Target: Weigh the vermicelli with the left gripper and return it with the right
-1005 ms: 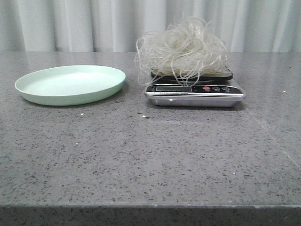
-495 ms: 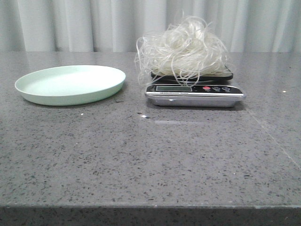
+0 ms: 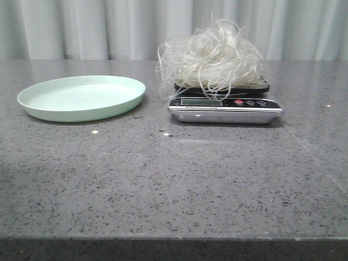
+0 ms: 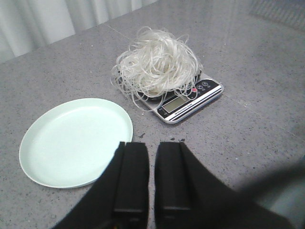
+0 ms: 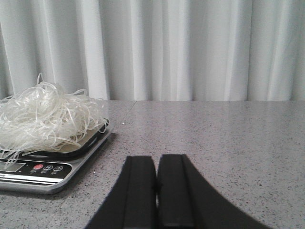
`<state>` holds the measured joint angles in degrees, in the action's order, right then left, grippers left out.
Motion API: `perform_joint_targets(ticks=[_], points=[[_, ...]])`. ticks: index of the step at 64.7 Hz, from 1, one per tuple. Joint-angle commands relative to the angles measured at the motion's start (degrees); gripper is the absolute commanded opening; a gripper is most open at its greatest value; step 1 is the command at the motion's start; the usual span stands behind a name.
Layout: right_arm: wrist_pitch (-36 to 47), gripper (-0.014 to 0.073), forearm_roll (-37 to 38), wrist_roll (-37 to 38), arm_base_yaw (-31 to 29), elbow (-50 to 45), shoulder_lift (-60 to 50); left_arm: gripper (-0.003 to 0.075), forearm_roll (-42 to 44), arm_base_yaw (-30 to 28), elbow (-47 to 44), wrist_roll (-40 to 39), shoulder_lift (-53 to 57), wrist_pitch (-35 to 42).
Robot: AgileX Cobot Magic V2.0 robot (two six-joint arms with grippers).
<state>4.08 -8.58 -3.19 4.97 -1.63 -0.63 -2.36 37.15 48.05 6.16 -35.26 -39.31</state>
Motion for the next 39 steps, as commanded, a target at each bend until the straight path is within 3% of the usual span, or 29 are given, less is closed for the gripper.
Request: perform_joint_targets(ticks=[1, 23, 39], points=[[4.86, 0.0166, -0.08, -0.01, -0.37, 0.49, -0.95, 0.0127, -1.39, 0.12, -3.81, -0.47, 6.18, 6.44], [4.86, 0.0166, -0.08, -0.01, -0.37, 0.49, -0.89, 0.0127, -0.85, 0.12, -15.55, -0.36, 24.05, 8.84], [4.86, 0.0166, -0.08, -0.01, -0.37, 0.49, -0.89, 0.0127, -0.85, 0.12, -18.20, -0.36, 27.61, 11.30]])
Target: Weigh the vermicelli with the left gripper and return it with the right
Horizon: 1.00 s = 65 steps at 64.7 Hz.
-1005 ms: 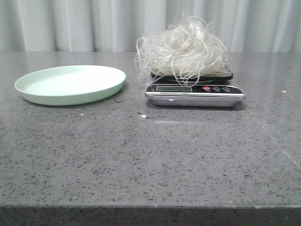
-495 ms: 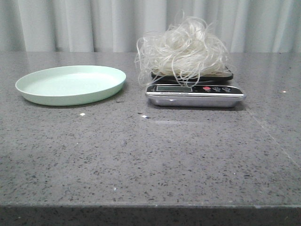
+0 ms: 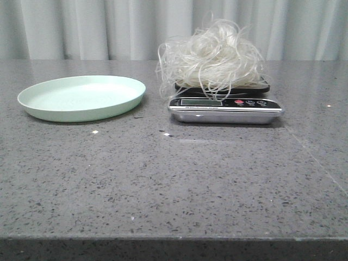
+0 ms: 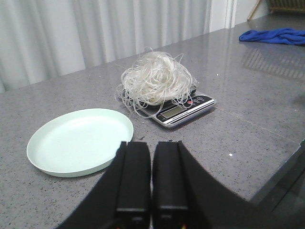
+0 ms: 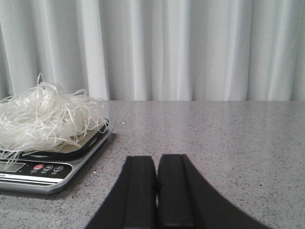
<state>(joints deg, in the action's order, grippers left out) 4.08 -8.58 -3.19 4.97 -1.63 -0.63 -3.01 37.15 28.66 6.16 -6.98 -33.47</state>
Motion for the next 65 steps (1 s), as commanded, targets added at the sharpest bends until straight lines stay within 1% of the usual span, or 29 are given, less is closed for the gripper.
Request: perform_joint_targets(ticks=[1, 9, 17, 21, 25, 31, 40, 48, 53, 59, 65], points=[[4.86, 0.0166, -0.08, -0.01, -0.37, 0.49, -0.89, 0.0127, -0.20, 0.12, 1.19, -0.36, -0.68, 5.57], [5.10, 0.0166, -0.08, -0.01, -0.37, 0.55, -0.89, 0.0127, -0.20, 0.12, 1.19, -0.36, -0.68, 5.58], [10.61, 0.0166, -0.34, 0.74, -0.13, 0.86, -0.89, 0.0127, -0.20, 0.12, 1.19, -0.36, -0.68, 5.58], [11.19, 0.0166, -0.34, 0.86, -0.07, 2.61, -0.84, 0.0127, -0.20, 0.12, 1.19, -0.36, -0.68, 5.58], [9.21, 0.0166, -0.34, 0.86, -0.07, 5.88, -0.29, 0.0127, -0.20, 0.12, 1.10, -0.36, -0.68, 5.58], [2.93, 0.0166, -0.28, 0.79, -0.07, 13.00, 2.38, 0.0127, -0.20, 0.12, 0.96, -0.36, -0.68, 5.47], [-5.54, 0.0166, 0.03, 0.61, -0.07, 23.27, 10.90, 0.0127, -0.20, 0.12, 0.96, -0.36, -0.78, 5.47], [-13.50, 0.0166, 0.03, 0.61, -0.07, 31.09, 20.89, 0.0127, -0.20, 0.12, 0.96, -0.36, -0.78, 5.47], [-16.56, 0.0166, 0.03, 0.61, -0.07, 33.72, 24.95, 0.0127, -0.20, 0.12, 0.96, -0.36, -0.78, 5.47], [-15.82, 0.0166, -0.40, 0.70, -0.07, 34.11, 28.55, 0.0127, -0.20, 0.12, 0.96, -0.36, -0.78, 5.47], [-18.33, 0.0166, -1.29, 0.70, -0.07, 34.11, 30.53, 0.0127, -0.20, 0.12, 0.96, -0.36, -0.78, 5.47]])
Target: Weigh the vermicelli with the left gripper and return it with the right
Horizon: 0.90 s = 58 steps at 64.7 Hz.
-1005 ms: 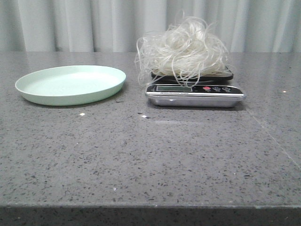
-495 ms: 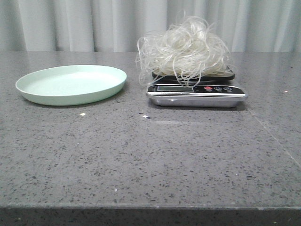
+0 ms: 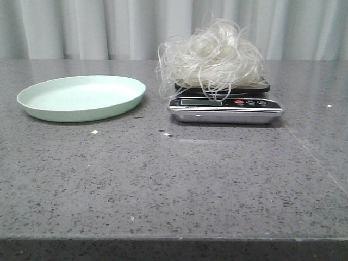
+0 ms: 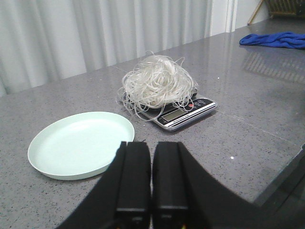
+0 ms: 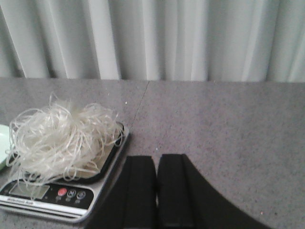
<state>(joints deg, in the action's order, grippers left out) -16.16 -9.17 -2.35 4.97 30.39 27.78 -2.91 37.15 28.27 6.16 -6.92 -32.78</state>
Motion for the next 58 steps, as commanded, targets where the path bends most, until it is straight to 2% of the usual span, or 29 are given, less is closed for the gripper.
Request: perform_joint_targets(ticks=[1, 6, 10, 19, 26, 34, 47, 58], points=[[1.77, 0.0167, -0.69, -0.14, -0.07, 2.16, 2.31, 0.0127, -0.30, 0.12, 1.35, -0.36, -0.84, 4.78], [1.52, 0.0176, -0.69, -0.14, -0.07, 2.69, 3.66, 0.0127, -0.30, 0.12, 1.35, -0.36, -0.84, 4.78], [0.97, 0.0224, -0.63, -0.20, -0.07, 4.14, 5.08, 0.0127, -0.30, 0.12, 1.35, -0.36, -0.84, 4.78], [-3.85, 0.0448, -0.59, -2.00, 2.31, 11.36, 10.70, 0.0127, -0.30, 0.12, 1.35, -0.36, -0.84, 4.78], [-6.71, 0.0545, -0.59, -3.74, 6.49, 17.88, 16.79, 0.0127, -0.30, 0.12, 1.35, -0.36, -0.84, 4.78], [-9.71, 0.0557, -0.59, -3.74, 10.15, 25.53, 24.58, 0.0127, -0.30, 0.12, 1.35, -0.36, -0.84, 4.78], [-19.22, 0.0557, -0.68, -3.74, 14.97, 41.24, 40.45, 0.0127, -0.30, 0.12, 1.35, -0.36, -0.84, 4.78], [-27.49, 0.0557, -0.62, -3.74, 16.82, 52.49, 51.68, 0.0127, -0.30, 0.12, 1.35, -0.36, -0.84, 4.78]])
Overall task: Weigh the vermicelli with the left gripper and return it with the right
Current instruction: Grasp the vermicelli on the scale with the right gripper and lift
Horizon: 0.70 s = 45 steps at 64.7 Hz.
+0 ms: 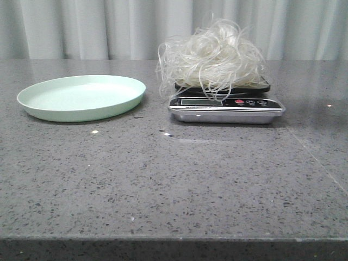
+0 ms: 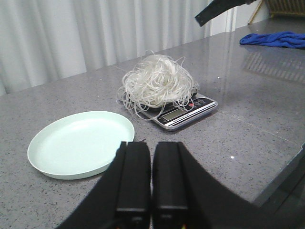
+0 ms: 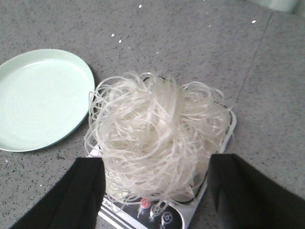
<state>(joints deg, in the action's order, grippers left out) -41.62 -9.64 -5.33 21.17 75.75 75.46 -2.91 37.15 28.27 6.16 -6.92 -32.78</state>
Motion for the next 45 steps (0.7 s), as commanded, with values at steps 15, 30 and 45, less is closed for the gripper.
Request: perform_joint_targets(ticks=[15, 30, 45], points=[[-11.96, 0.0557, -0.15, -0.76, 0.85, 20.09, 17.23, 0.0127, -0.30, 0.12, 1.35, -0.36, -0.84, 4.78], [-12.52, 0.0557, -0.22, -0.76, 1.95, 23.45, 24.54, 0.0127, -0.30, 0.12, 1.35, -0.36, -0.84, 4.78], [-16.58, 0.0554, 1.74, -0.76, 2.05, 23.50, 29.55, 0.0127, -0.30, 0.12, 1.35, -0.36, -0.84, 4.78]])
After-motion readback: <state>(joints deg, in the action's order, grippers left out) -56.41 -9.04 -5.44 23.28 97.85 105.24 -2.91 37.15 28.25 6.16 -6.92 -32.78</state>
